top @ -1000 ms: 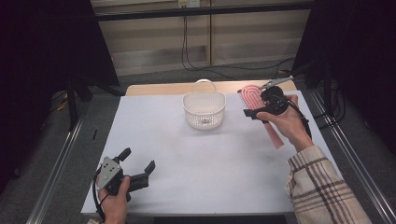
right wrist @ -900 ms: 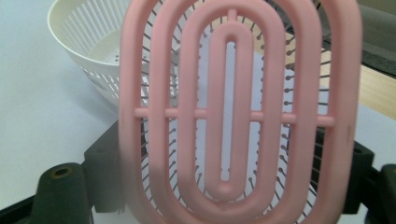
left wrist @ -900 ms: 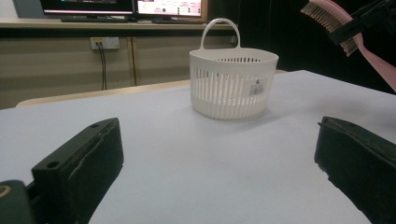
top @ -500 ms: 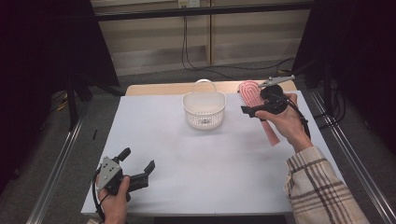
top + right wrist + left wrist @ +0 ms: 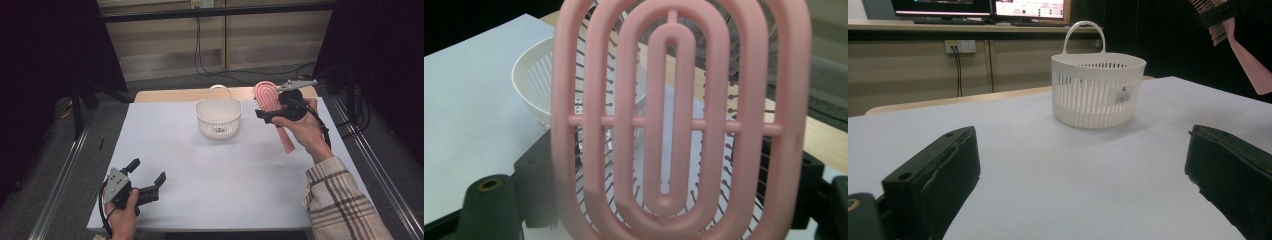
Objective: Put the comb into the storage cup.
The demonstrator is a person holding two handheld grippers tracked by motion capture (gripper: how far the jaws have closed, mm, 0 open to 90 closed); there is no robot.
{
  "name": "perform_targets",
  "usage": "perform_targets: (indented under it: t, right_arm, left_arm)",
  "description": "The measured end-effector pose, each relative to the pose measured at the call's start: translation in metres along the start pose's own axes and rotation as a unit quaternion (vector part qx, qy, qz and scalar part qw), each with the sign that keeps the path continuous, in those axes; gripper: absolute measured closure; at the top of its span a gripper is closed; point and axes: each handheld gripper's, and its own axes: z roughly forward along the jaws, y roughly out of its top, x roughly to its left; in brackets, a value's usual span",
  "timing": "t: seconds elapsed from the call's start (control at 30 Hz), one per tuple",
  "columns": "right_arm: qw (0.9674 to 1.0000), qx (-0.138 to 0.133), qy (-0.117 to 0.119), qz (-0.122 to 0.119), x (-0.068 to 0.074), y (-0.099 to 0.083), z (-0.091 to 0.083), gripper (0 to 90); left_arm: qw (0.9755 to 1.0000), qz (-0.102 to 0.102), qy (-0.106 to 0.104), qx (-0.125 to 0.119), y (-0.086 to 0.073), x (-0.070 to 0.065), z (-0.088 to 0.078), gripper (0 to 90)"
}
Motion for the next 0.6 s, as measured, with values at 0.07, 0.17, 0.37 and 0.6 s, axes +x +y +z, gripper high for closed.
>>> perform_targets:
  t: [0.07, 0.17, 0.37, 0.6]
  right_arm:
    - [0.9999, -0.010, 0.004, 0.000, 0.001, 0.001, 0.000, 20.0]
    - [0.9997, -0.023, 0.012, -0.002, 0.002, 0.004, -0.003, 20.0]
    - [0.9987, -0.050, 0.013, -0.003, 0.006, 0.010, -0.008, 20.0]
    - [0.9973, -0.071, 0.017, -0.011, 0.012, 0.016, -0.007, 20.0]
  left_arm:
    - [1.0000, 0.000, 0.000, 0.000, 0.000, 0.000, 0.000, 1.4]
    - [1.0000, 0.001, 0.001, 0.001, 0.000, 0.000, 0.000, 1.4]
    - [1.0000, 0.001, 0.001, -0.001, 0.000, 0.000, 0.000, 1.4]
    - [1.0000, 0.001, 0.001, 0.001, 0.000, 0.000, 0.000, 1.4]
